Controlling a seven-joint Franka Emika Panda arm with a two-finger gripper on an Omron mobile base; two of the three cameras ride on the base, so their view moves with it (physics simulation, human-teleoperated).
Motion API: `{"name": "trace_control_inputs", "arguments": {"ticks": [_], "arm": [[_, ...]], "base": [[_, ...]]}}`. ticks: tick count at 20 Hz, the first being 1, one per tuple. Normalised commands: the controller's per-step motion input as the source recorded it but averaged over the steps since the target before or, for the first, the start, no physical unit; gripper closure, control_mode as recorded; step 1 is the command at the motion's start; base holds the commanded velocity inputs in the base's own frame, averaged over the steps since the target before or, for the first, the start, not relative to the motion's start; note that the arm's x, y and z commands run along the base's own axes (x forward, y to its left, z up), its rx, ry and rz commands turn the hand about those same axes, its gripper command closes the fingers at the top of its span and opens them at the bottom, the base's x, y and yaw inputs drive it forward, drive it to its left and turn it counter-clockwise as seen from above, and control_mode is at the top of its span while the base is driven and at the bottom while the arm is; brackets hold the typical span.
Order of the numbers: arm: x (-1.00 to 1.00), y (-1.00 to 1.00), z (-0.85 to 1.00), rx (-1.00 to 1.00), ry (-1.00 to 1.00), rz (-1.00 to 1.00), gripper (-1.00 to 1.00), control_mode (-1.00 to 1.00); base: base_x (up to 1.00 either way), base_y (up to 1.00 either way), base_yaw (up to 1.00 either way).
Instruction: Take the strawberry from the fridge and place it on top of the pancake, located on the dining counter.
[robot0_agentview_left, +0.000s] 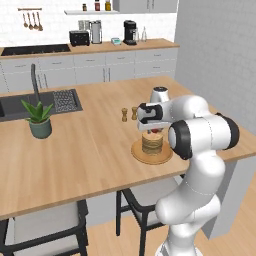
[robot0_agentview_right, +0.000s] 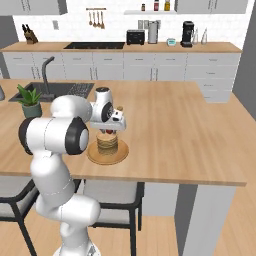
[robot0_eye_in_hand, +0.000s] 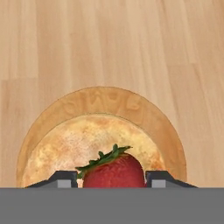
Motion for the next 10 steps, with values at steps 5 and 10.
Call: {"name": "trace_control_inputs", "arguments": {"ticks": [5,10], "arm": [[0.0,0.0,0.0,0.0,0.0,0.0,-1.0,-1.0],[-0.04,0.05,0.12,0.0,0.0,0.0,-1.0,-1.0]], "base": [[0.0,0.0,0.0],[0.0,0.0,0.0]]}}
